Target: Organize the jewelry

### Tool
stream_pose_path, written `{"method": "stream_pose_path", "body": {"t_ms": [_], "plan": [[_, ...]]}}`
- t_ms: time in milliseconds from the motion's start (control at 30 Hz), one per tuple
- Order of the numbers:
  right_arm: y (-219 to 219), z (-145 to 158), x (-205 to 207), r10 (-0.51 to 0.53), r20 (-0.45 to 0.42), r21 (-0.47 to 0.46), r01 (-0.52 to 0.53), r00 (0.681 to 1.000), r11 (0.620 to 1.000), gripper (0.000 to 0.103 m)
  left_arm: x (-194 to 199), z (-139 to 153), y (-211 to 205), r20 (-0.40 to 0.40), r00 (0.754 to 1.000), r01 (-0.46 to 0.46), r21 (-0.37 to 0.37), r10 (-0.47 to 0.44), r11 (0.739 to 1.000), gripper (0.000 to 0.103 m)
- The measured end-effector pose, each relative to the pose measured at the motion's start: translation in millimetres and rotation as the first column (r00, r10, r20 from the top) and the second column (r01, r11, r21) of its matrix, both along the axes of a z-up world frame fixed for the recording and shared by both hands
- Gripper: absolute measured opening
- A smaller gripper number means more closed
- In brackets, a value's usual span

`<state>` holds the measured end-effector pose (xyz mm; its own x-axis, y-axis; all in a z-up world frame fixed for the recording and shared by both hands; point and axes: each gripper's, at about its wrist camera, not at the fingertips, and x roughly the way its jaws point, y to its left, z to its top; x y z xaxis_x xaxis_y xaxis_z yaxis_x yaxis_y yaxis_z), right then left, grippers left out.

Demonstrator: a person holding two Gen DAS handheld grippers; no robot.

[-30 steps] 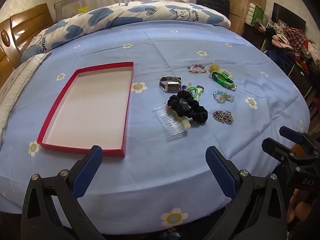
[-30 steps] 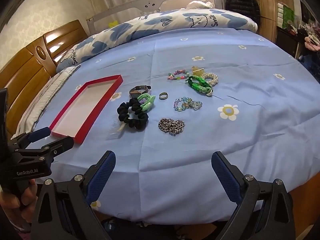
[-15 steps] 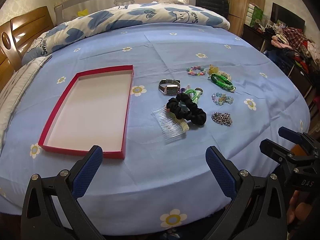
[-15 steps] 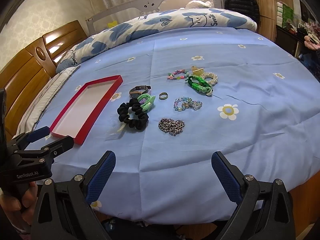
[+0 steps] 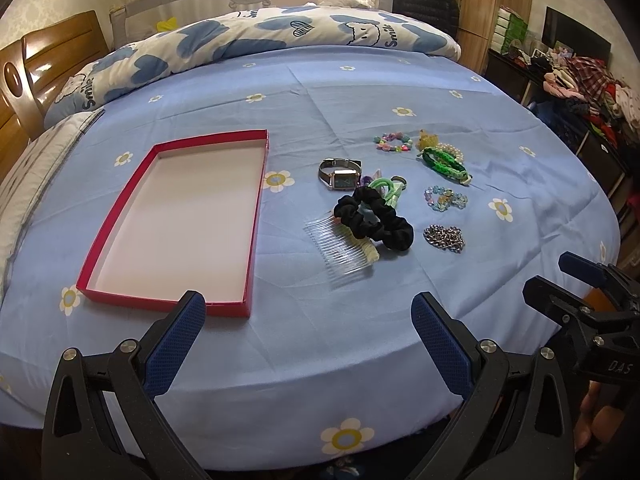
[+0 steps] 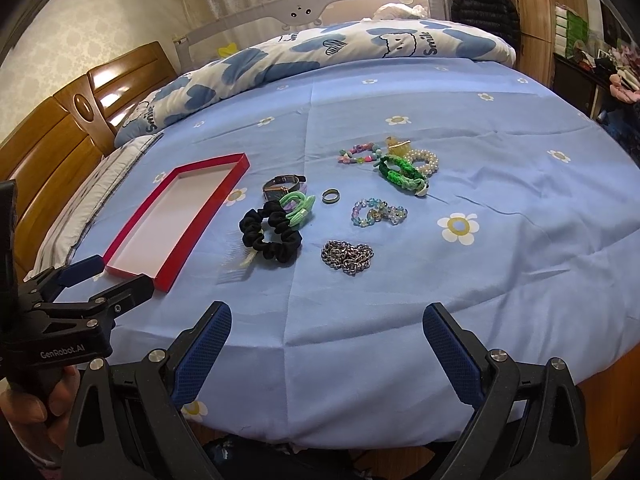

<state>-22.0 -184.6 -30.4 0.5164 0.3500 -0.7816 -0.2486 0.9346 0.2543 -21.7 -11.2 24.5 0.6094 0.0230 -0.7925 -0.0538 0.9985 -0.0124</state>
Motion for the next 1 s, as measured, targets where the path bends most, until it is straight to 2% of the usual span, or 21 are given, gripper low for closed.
{"method": "stream_pose_path", "body": {"t_ms": [1000], "plan": [[0.5,1.8,-0.3,0.001,0.001,0.008,-0.001,1.0,1.0,0.098,0.1,-1.7,-0.9,0.002,1.0,-0.004,0.004,0.004,1.0,0.103]]}}
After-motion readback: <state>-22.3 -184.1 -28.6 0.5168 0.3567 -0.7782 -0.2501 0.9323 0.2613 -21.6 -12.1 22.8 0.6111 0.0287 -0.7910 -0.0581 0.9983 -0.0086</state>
